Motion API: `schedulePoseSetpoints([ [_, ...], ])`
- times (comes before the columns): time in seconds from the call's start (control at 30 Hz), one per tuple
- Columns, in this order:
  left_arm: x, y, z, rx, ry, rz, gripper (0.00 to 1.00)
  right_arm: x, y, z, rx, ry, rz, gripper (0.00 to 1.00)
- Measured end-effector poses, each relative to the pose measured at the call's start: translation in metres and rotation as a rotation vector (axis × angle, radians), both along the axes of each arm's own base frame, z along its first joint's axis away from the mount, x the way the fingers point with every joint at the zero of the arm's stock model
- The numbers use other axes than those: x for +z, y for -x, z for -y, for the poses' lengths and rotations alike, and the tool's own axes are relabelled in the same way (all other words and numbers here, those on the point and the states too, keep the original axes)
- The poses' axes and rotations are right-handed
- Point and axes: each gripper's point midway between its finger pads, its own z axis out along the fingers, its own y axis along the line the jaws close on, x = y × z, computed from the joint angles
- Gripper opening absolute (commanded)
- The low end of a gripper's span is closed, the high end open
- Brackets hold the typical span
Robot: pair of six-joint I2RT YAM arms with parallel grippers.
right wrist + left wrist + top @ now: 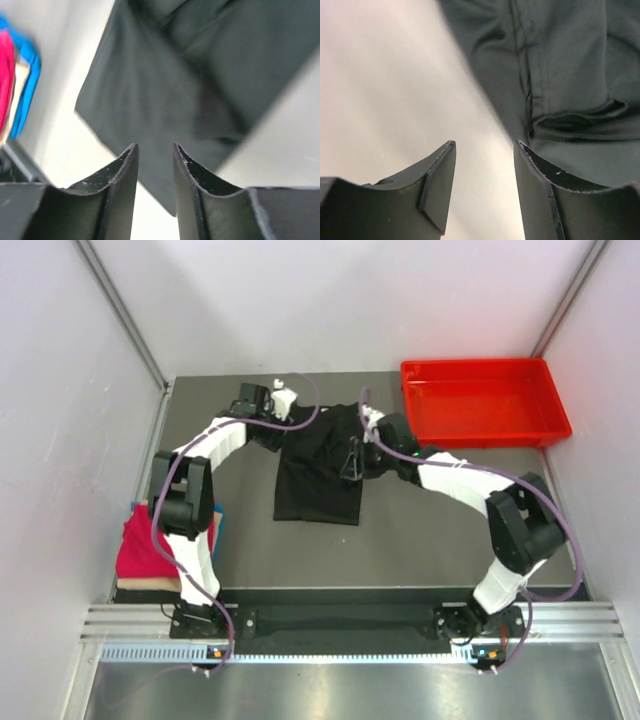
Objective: Fold and stack the t-shirts
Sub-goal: Fold the tshirt
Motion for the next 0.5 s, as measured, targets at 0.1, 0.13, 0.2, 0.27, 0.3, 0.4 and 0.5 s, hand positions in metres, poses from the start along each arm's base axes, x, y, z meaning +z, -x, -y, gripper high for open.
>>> schedulePoseSetpoints([
  [0.1,0.02,0.005,-0.013,0.052,0.096,0.002,0.57,-0.023,0.022,-0.028,0.105,-0.005,-0.059,0.33],
  [0.13,0.027,0.007,-0.019,0.067,0.115,0.006,0.58,-0.033,0.028,-0.035,0.128,0.0,-0.084,0.33],
  [0.2,0.041,0.012,-0.032,0.1,0.148,0.015,0.59,-0.052,0.034,-0.045,0.159,0.012,-0.126,0.33],
  [0.27,0.053,0.015,-0.042,0.123,0.162,0.022,0.6,-0.066,0.031,-0.053,0.171,0.023,-0.153,0.32],
  [0.3,0.056,0.017,-0.045,0.129,0.168,0.021,0.6,-0.071,0.026,-0.057,0.172,0.027,-0.158,0.33],
  [0.4,0.057,0.027,-0.039,0.119,0.197,-0.01,0.6,-0.08,0.01,-0.064,0.153,0.046,-0.156,0.34],
  [0.5,0.046,0.043,-0.029,0.091,0.228,-0.069,0.6,-0.084,-0.008,-0.065,0.112,0.089,-0.143,0.34],
])
